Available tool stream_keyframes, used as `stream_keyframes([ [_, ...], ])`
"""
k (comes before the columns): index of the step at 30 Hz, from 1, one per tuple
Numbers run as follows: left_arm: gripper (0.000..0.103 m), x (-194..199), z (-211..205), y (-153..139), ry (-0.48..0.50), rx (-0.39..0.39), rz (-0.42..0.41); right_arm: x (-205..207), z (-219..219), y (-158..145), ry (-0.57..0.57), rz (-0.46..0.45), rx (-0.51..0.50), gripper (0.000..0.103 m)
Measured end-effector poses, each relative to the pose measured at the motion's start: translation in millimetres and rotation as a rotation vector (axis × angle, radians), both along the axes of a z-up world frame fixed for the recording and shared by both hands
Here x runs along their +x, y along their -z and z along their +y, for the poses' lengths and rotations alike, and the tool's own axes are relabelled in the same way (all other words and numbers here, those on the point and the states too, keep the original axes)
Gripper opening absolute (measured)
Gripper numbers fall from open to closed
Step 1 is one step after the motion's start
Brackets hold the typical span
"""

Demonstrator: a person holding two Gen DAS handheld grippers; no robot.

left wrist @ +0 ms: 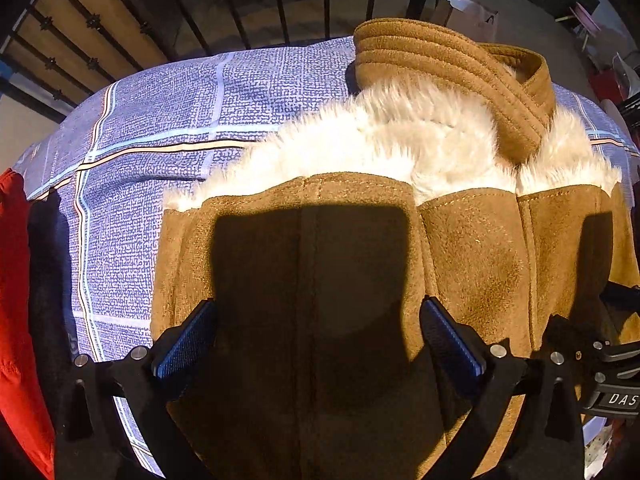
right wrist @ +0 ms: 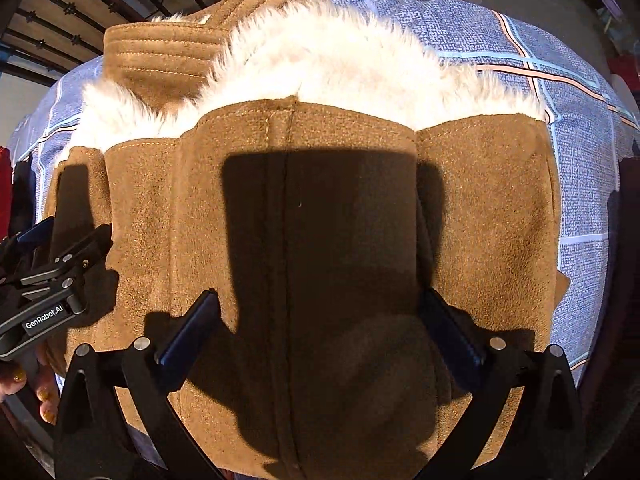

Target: Fold large clothes

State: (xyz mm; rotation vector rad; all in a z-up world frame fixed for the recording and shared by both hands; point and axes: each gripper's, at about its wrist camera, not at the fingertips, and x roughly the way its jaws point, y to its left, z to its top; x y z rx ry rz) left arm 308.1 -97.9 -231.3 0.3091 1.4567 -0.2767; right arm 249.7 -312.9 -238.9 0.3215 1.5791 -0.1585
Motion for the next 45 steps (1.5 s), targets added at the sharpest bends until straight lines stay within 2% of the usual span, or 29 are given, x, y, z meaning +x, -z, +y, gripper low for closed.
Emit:
stream_keyframes([
  [4,0.099,1.3,-2.0,0.0,0.014,0.009,0.021,4.2,13.9,2.8,-0.005,-0.002,-0.014,0.099],
  [7,0.098,4.4,0.9,-9.6,0.020,-0.014,0.013,-0.6,21.8,-2.8,-0.004,-0.032,-0.015,0.099],
  [9,0.097,-2.8,8.7,-23.4,0.016,-0.053,-0.012,-11.5,20.2,-12.9,0.002,-0.093,-0.013,0.099],
  [11,0.097,-14.3,24.4,-44.7,-0.003,-0.137,-0.059,-33.2,16.3,-21.2,0.002,-0.164,0.003,0.099],
  [14,0.097,-30.0,59.2,-72.6,-0.092,-0.252,-0.098,-65.8,9.0,-40.9,-0.009,-0.296,0.069,0.098],
  [16,0.097,-42.3,82.9,-85.9,-0.158,-0.283,-0.120,-88.4,-0.4,-56.1,0.000,-0.367,0.082,0.098],
  [18,0.097,-55.5,104.0,-95.0,-0.200,-0.301,-0.137,-103.6,-9.2,-71.6,-0.002,-0.407,0.012,0.098],
  [20,0.097,-69.1,125.2,-97.8,-0.236,-0.305,-0.139,-121.2,-22.4,-79.8,0.003,-0.435,-0.002,0.098],
  [24,0.097,-84.1,151.9,-93.2,-0.293,-0.316,-0.104,-138.2,-65.8,-73.1,0.067,-0.420,0.012,0.098],
  [29,0.097,-91.6,154.9,-79.6,-0.307,-0.347,-0.066,-150.9,-127.8,-43.8,0.212,-0.376,0.233,0.098],
  [35,0.097,-77.5,149.9,-43.9,-0.334,-0.339,-0.021,-156.1,-140.3,-22.0,0.282,-0.350,0.373,0.098],
  [38,0.098,-71.0,154.6,-28.5,-0.327,-0.397,-0.001,-156.7,-144.8,-9.8,0.299,-0.334,0.434,0.098],
  [40,0.098,-66.6,162.9,-17.3,-0.352,-0.464,0.042,-154.0,-145.6,-1.6,0.297,-0.317,0.462,0.098],
  [43,0.099,-63.5,172.5,-3.3,-0.383,-0.541,0.098,-150.4,-148.9,12.0,0.310,-0.284,0.463,0.098],
  [45,0.099,-62.3,174.5,1.5,-0.391,-0.565,0.113,-148.8,-150.3,19.8,0.333,-0.283,0.500,0.098],
])
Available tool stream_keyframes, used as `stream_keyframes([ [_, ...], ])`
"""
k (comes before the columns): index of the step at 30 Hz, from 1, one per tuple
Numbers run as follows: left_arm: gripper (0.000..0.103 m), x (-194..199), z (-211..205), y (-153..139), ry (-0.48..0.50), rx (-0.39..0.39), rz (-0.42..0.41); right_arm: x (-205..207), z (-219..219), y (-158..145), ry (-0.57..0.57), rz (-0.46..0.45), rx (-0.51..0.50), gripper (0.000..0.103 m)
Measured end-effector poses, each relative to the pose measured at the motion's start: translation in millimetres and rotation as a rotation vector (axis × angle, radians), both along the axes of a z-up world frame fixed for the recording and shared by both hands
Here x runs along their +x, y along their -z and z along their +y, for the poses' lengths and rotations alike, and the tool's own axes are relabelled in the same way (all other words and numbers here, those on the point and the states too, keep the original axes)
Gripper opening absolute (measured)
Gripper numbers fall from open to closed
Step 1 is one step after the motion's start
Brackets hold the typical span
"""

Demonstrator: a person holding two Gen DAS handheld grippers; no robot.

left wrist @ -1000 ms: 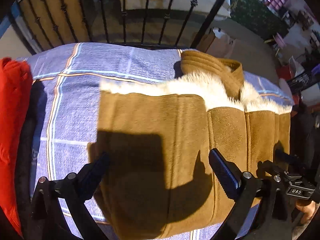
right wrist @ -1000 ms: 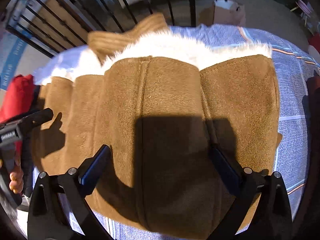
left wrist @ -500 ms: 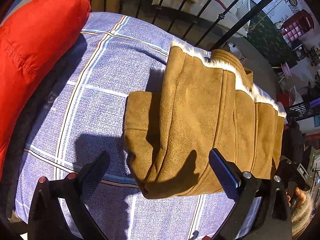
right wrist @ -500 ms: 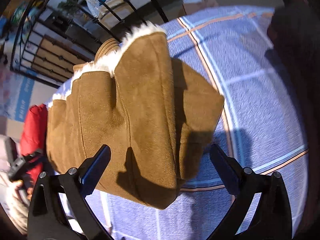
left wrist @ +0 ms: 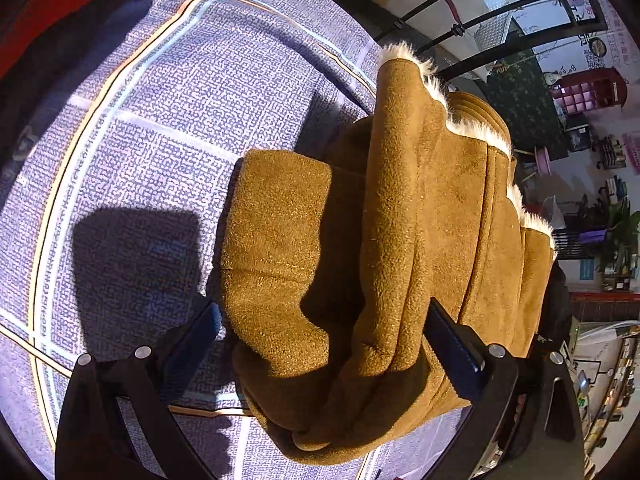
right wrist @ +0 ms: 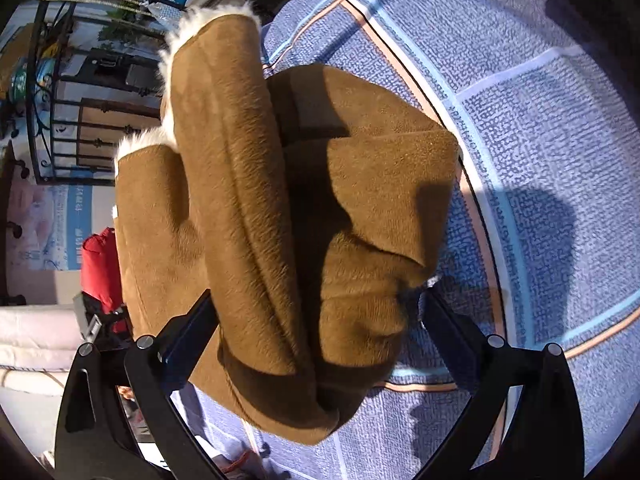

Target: Fold large clothes

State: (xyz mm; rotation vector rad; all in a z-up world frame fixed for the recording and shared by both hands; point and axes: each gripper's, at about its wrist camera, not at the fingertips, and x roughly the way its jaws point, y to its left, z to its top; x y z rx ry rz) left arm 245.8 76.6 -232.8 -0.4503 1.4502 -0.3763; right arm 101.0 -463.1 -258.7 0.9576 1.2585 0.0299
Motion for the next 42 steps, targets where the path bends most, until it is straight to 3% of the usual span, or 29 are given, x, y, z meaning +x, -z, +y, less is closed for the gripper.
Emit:
stream_keyframes([
  [4,0.099,5.9,-1.1,3.8,0.010,-0.018,-0.002,6.3,-2.4,15.4,0.013,0.014,0.053,0.098],
  [9,0.099,16.7,-3.6,11.9,0.000,-0.039,0.025,5.8,-13.6,40.2,0.041,-0.003,0.191,0.098],
  [14,0.099,21.7,-7.9,12.6,-0.024,-0.027,0.035,10.5,-16.1,46.2,0.075,0.006,0.205,0.099],
  [18,0.098,19.5,-14.8,6.1,-0.040,0.019,0.016,8.0,-8.9,42.6,0.153,0.011,0.149,0.099],
  [20,0.092,17.3,-16.8,1.0,-0.052,0.035,-0.002,6.6,-5.8,38.9,0.173,0.014,0.125,0.099],
  [22,0.080,13.5,-18.3,-9.4,-0.048,0.049,-0.026,5.3,-2.6,34.1,0.183,0.012,0.100,0.094],
  [28,0.052,5.0,-29.0,-40.0,0.002,0.096,-0.097,2.6,4.3,6.7,0.175,-0.010,0.031,0.063],
  [31,0.043,-3.5,-28.3,-57.3,0.005,0.099,-0.137,7.2,12.7,-16.3,0.158,-0.033,-0.032,0.056],
  [38,0.038,-33.0,-21.6,-114.3,0.028,0.074,-0.241,-16.0,42.2,-104.9,0.125,-0.161,-0.208,0.051],
  [42,0.038,-62.4,-19.2,-146.2,0.097,0.053,-0.300,-56.4,59.3,-151.3,0.096,-0.201,-0.261,0.051],
])
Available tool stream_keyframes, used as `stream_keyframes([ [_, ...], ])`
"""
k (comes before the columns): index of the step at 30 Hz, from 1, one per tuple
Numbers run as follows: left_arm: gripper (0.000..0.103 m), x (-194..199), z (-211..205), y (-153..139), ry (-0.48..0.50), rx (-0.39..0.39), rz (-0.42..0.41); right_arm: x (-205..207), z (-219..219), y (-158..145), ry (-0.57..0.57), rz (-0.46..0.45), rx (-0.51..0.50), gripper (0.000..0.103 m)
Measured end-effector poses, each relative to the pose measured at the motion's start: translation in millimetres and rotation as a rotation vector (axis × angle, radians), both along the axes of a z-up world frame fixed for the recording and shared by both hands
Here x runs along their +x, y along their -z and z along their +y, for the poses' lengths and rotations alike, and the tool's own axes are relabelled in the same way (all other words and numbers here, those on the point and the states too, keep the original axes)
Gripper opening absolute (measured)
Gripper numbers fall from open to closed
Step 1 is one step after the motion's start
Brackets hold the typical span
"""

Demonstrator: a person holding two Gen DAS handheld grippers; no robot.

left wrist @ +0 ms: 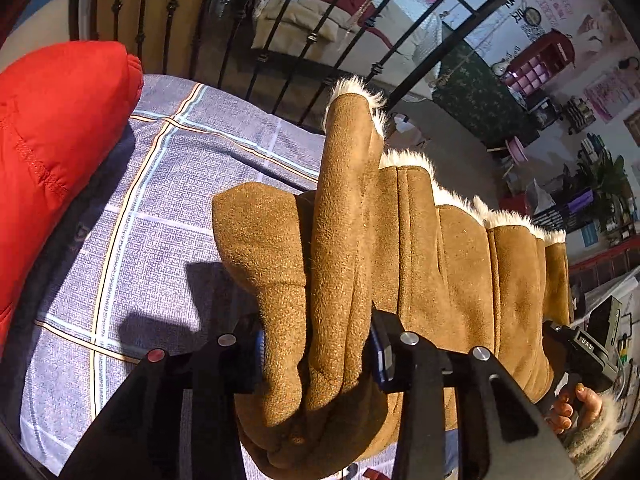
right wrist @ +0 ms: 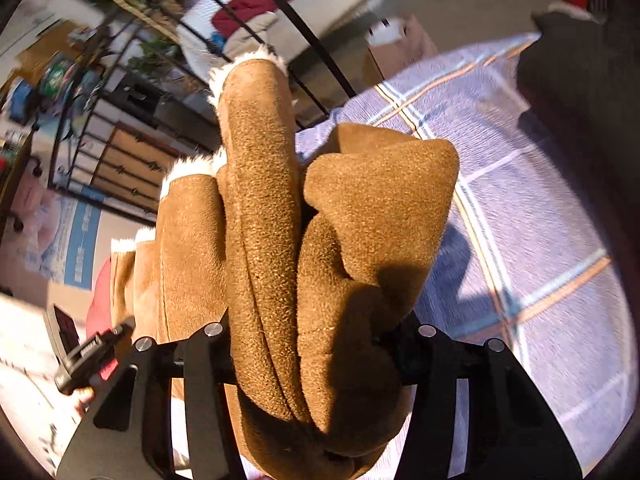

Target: Fold large clothes

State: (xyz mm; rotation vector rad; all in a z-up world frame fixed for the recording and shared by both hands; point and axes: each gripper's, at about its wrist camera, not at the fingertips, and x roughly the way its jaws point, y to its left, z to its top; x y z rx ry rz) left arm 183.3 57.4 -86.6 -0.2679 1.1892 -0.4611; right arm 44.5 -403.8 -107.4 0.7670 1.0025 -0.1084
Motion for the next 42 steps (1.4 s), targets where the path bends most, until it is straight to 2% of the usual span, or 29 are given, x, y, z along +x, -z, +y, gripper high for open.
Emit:
stream_keyframes([
  [3,0.038,-25.9,2.7,-4.8,0.048,-0.014,0.024,-41.5,14.0,-21.7,0.026,0.012,-0.015,0.051],
  [6,0.038,-48.3,-6.4,-1.8,0.105,0.027,0.034,-82.5,40.1,-41.9,-0.010,0.021,-0.140,0.051],
  [8,0.037,-58.7,-17.1,-4.8,0.130,0.056,0.023,-97.8,49.5,-48.7,-0.038,0.021,-0.186,0.050],
  [12,0.037,-67.2,-41.9,-31.2,0.156,0.074,-0.058,-111.5,49.1,-59.9,-0.075,-0.013,-0.246,0.049],
  [16,0.037,-61.6,-85.9,-84.8,0.184,0.061,-0.200,-115.0,25.0,-83.6,-0.089,-0.108,-0.279,0.049],
  [19,0.037,-53.4,-138.3,-126.8,0.238,0.016,-0.308,-125.0,-12.6,-118.6,-0.064,-0.194,-0.309,0.049],
  [23,0.037,-39.6,-238.3,-167.2,0.368,-0.096,-0.399,-164.5,-86.1,-170.4,0.095,-0.291,-0.376,0.049],
  [26,0.037,-38.5,-329.4,-181.3,0.522,-0.179,-0.451,-213.3,-129.8,-196.5,0.264,-0.328,-0.450,0.049],
  [28,0.038,-33.3,-391.1,-174.8,0.626,-0.253,-0.418,-251.3,-152.0,-204.0,0.390,-0.339,-0.499,0.050],
  [30,0.039,-25.7,-455.5,-155.3,0.713,-0.309,-0.333,-293.4,-173.2,-197.7,0.548,-0.332,-0.514,0.051],
  [32,0.040,-23.4,-526.4,-122.2,0.812,-0.291,-0.240,-329.8,-190.8,-178.9,0.708,-0.287,-0.472,0.052],
  [33,0.041,-28.6,-562.7,-101.3,0.867,-0.251,-0.201,-346.3,-197.9,-163.2,0.787,-0.253,-0.433,0.052],
  [35,0.042,-47.0,-622.1,-55.9,0.974,-0.101,-0.173,-368.2,-207.0,-123.6,0.897,-0.165,-0.365,0.053],
  [37,0.047,-60.6,-658.1,-17.4,1.019,0.035,-0.187,-388.0,-220.7,-70.2,0.989,-0.086,-0.225,0.054],
  [38,0.048,-61.4,-667.6,-7.1,1.029,0.043,-0.194,-400.1,-226.8,-45.5,1.039,-0.069,-0.155,0.054],
  [40,0.052,-51.7,-677.0,1.7,1.020,0.009,-0.153,-429.9,-236.5,-0.4,1.150,-0.127,0.018,0.056],
  [42,0.054,-46.5,-684.0,5.6,1.042,0.014,-0.156,-434.0,-242.0,6.3,1.140,-0.150,0.010,0.058],
])
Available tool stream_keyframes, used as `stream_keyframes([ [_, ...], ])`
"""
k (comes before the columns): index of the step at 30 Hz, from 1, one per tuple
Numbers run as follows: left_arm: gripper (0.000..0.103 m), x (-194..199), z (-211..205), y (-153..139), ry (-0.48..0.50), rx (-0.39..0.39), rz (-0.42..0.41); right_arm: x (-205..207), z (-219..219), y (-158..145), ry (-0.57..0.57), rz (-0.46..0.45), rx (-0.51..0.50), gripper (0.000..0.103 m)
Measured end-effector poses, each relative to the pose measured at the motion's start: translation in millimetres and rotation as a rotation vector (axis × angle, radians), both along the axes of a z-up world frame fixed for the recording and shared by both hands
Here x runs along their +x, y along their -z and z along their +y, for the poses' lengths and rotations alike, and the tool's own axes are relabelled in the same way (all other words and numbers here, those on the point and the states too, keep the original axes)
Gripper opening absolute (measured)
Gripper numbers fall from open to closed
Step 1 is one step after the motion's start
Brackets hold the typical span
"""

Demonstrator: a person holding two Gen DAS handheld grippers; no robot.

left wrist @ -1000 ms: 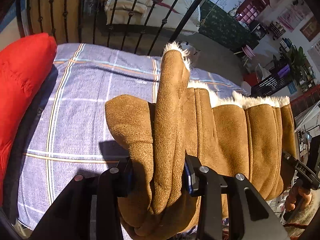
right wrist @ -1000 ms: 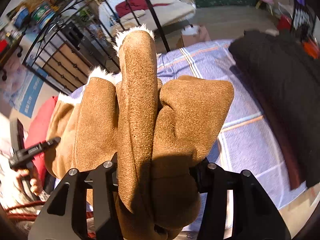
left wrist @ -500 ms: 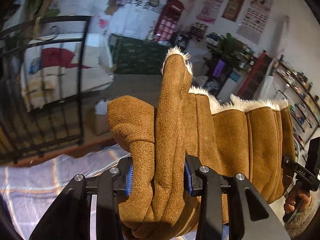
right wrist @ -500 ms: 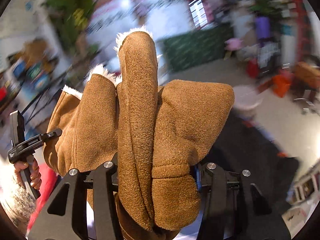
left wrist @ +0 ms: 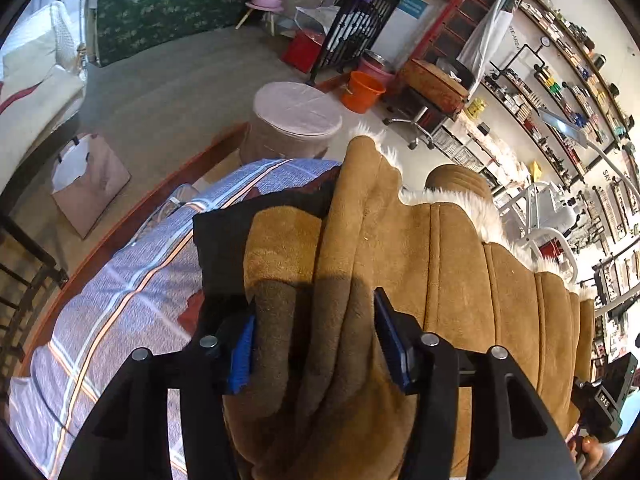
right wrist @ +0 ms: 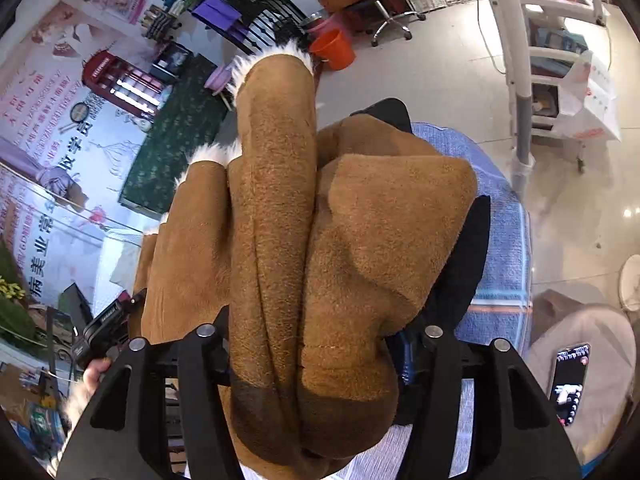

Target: Fold large clothes

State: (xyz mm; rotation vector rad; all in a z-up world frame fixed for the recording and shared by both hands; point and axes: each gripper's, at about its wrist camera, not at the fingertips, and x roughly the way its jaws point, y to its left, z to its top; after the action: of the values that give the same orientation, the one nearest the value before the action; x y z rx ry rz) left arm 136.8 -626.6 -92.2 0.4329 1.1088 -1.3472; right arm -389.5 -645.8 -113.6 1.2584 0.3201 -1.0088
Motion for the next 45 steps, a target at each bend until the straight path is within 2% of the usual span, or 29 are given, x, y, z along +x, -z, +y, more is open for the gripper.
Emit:
stream_keyframes([
  [2,0.055,-2.5,-7.7,3.3,0.028,0.008,-0.032,1.6,-6.1,-0.5,-0.016,0.010,-0.032,0.059],
  [5,0.058,5.0,-13.7,8.7,0.001,0.009,-0.002,7.2,-12.7,9.9,0.018,-0.028,-0.006,0.062],
  [9,0.076,-4.5,-25.9,21.9,-0.044,0.062,-0.039,19.3,-24.3,21.6,0.035,-0.033,0.032,0.069],
  [13,0.087,13.2,-32.5,39.5,-0.116,0.153,0.125,18.3,-29.5,34.2,0.045,-0.040,0.047,0.074],
  [15,0.091,16.3,-28.1,44.4,-0.132,0.155,0.126,16.3,-26.1,39.3,0.046,-0.040,0.049,0.078],
  [18,0.098,12.6,-18.6,39.5,-0.138,0.112,0.029,19.8,-27.5,38.1,0.046,-0.017,0.051,0.084],
  [21,0.098,7.2,-8.8,22.1,-0.136,0.076,-0.083,18.4,-28.6,34.2,0.044,-0.001,0.077,0.090],
  [23,0.098,3.4,3.2,1.4,-0.150,0.064,-0.186,16.9,-32.3,32.1,0.038,0.018,0.110,0.097],
  [26,0.097,-3.4,28.9,-32.7,-0.186,0.026,-0.322,15.2,-34.2,26.3,0.026,0.018,0.159,0.098],
  [29,0.097,-11.4,56.2,-56.9,-0.235,0.038,-0.491,10.4,-36.2,11.0,0.053,0.053,0.177,0.098],
  [31,0.097,-18.6,71.6,-66.7,-0.250,0.072,-0.547,4.7,-34.7,-1.5,0.082,0.079,0.177,0.098],
  [34,0.097,-35.5,96.7,-74.4,-0.261,0.114,-0.530,-2.2,-30.6,-25.7,0.097,0.154,0.156,0.098],
  [36,0.097,-55.5,110.3,-75.2,-0.256,0.134,-0.500,0.2,-21.7,-47.9,0.085,0.239,0.095,0.098],
  [40,0.097,-94.7,133.1,-73.7,-0.156,0.199,-0.462,37.2,-0.5,-79.0,-0.107,0.376,0.003,0.098],
  [43,0.097,-124.8,140.3,-78.8,-0.105,0.196,-0.451,69.9,23.0,-91.0,-0.253,0.467,-0.042,0.098],
  [45,0.097,-138.1,145.5,-83.6,-0.091,0.201,-0.452,87.5,35.9,-99.3,-0.296,0.534,-0.079,0.098],
])
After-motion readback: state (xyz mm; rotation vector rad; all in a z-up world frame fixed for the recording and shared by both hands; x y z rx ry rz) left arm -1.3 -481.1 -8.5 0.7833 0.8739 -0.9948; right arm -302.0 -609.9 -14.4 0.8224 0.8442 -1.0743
